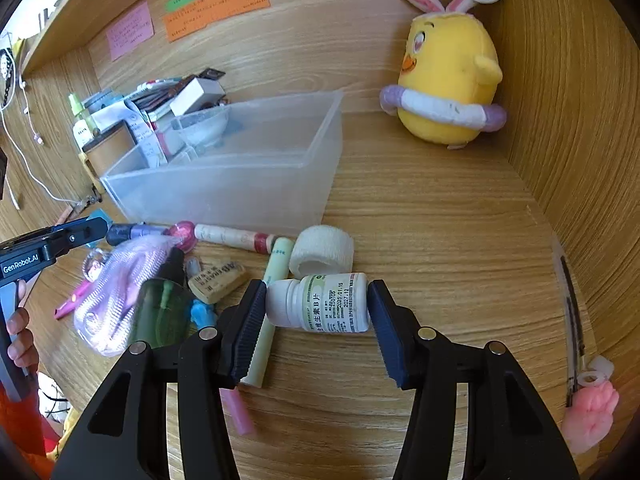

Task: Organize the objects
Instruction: 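Carry the tape roll and pill bottle into the clear box and release both, then grasp the braided pink-white cord with the left gripper while the right grasps the white bandage roll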

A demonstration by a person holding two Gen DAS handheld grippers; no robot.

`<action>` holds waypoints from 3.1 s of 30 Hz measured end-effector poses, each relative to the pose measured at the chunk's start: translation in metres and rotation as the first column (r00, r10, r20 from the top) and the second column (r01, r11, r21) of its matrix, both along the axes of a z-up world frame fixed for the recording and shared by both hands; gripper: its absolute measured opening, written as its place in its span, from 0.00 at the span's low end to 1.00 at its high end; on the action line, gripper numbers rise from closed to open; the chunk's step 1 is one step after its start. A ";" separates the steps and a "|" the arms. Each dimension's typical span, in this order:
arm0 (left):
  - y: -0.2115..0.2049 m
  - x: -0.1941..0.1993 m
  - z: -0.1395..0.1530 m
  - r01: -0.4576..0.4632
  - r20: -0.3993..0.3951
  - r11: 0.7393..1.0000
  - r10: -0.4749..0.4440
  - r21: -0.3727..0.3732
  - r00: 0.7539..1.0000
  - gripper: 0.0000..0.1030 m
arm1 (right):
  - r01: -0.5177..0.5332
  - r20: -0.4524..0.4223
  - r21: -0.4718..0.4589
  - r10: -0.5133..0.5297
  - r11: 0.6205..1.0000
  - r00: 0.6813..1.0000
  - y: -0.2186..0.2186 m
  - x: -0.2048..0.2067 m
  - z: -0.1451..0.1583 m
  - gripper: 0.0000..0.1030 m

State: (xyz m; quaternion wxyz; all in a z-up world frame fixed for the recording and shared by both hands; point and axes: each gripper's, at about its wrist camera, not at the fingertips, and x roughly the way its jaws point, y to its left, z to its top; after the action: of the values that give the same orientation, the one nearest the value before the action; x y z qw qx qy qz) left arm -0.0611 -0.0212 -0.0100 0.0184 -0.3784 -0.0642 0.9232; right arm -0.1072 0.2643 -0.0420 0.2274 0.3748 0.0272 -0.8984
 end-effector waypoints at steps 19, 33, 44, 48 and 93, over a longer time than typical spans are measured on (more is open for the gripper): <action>-0.017 -0.045 0.046 -0.046 -0.087 0.998 0.041 -0.053 0.995 0.41 | -0.126 -0.159 -0.036 0.119 0.991 0.980 -0.063 -0.030 0.066 0.47; -0.019 -0.093 0.022 -0.004 0.013 0.996 0.005 -0.087 1.000 0.41 | -0.149 0.026 0.039 0.148 0.988 0.989 -0.094 -0.093 0.028 0.47; -0.011 -0.108 0.010 0.035 0.075 0.996 -0.029 -0.084 0.997 0.41 | -0.179 0.057 0.080 0.175 0.981 0.983 -0.111 -0.096 0.016 0.48; -0.007 -0.103 0.015 0.033 0.059 0.994 -0.027 -0.107 0.998 0.51 | -0.188 0.042 0.092 0.184 0.978 0.982 -0.113 -0.092 0.019 0.54; 0.008 0.028 -0.026 0.107 0.102 0.982 -0.092 -0.156 0.991 0.30 | -0.020 0.110 0.035 0.016 0.999 0.994 -0.010 -0.042 -0.026 0.77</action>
State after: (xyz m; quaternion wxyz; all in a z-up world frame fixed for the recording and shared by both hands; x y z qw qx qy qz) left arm -0.0331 -0.0133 -0.0359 0.0307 -0.4247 0.0288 0.9044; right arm -0.1489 0.2541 -0.0680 0.2296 0.4275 0.0343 -0.8737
